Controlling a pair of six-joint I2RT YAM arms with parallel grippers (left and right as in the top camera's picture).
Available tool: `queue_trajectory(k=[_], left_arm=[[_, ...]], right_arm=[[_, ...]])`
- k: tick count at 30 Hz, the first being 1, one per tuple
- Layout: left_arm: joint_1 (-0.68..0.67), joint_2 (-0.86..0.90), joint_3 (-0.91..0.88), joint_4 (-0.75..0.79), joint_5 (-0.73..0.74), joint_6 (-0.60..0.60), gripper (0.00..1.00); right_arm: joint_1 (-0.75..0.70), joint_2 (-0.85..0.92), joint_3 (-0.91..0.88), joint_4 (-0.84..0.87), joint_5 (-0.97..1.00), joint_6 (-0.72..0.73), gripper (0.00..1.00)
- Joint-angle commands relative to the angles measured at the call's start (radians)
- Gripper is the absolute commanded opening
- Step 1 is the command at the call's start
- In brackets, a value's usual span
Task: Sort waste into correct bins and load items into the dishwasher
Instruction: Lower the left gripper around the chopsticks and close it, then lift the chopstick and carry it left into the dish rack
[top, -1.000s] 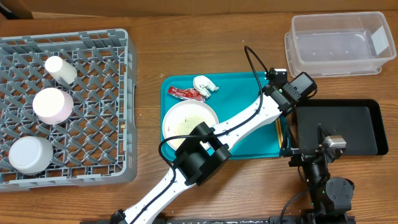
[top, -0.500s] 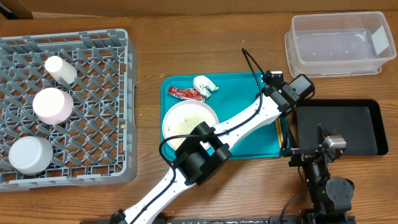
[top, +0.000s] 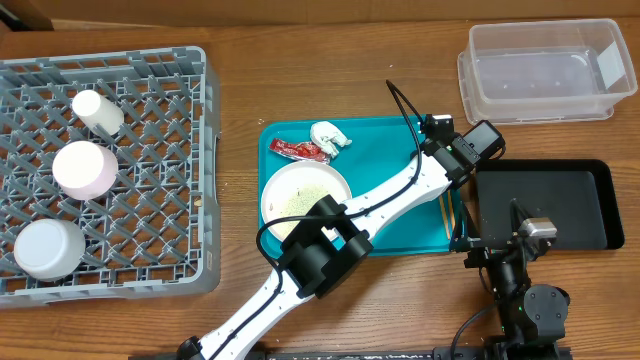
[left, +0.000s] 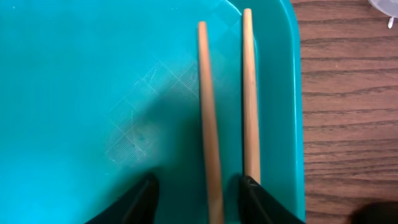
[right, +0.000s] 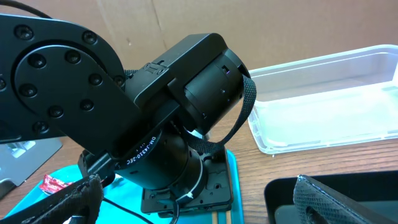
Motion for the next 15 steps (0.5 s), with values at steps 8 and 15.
queue_trajectory(k=[8, 15], left_arm=[[0.002, 0.024, -0.023, -0.069, 0.039, -0.011, 0.05], [0.013, -0.012, 0.021, -0.181, 0.038, 0.134, 0.04]], right_arm=[[-0.006, -0.011, -0.01, 0.006, 0.005, 0.003, 1.0], [-0.006, -0.011, -0.01, 0.006, 0.005, 0.003, 1.0]])
